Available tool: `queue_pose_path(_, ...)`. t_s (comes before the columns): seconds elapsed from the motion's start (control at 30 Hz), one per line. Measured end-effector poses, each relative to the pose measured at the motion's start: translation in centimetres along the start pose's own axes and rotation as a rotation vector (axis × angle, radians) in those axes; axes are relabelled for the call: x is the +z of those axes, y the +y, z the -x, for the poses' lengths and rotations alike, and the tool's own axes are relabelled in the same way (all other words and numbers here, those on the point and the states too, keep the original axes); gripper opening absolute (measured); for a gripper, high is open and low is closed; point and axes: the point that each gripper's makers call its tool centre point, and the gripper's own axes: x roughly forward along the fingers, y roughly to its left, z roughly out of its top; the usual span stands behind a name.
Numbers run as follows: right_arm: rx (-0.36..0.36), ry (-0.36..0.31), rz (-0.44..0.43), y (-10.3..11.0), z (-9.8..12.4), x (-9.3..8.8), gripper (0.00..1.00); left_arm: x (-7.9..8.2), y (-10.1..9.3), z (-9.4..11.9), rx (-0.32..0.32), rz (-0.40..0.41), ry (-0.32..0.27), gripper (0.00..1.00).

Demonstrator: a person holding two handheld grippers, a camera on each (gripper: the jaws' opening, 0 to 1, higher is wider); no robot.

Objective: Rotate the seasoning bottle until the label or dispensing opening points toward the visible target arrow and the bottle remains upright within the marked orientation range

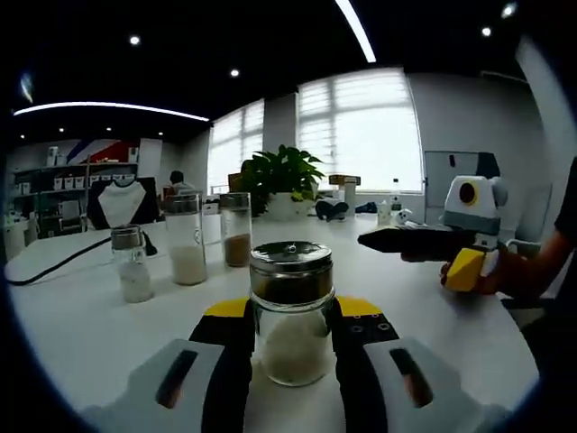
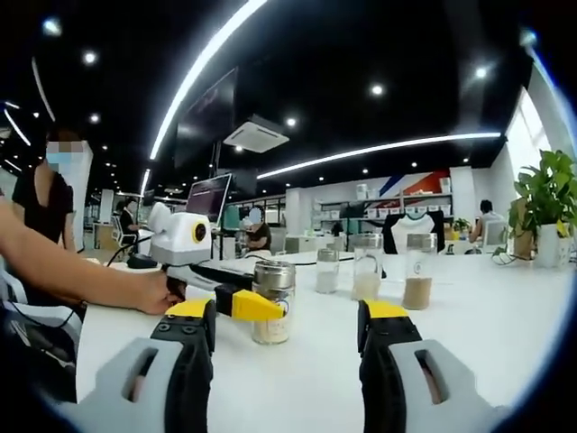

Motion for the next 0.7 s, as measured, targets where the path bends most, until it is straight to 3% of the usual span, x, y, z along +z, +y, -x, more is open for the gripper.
queue_pose_path(0.23,0.003,-0.033,0.022,0.2,0.0,0.6,0.50,0.0,-1.6,-0.6,-0.013,0.011,0.003,0.35)
queue_pose_path(0.43,0.004,-0.032,0.017,0.2,-0.1,0.6,0.49,0.0,-3.2,-1.3,-0.013,0.015,0.002,0.35)
queue_pose_path(0.7,0.018,-0.022,0.021,0.5,-0.1,0.4,0.45,0.0,-6.3,-1.4,-0.070,-0.032,0.002,0.35)
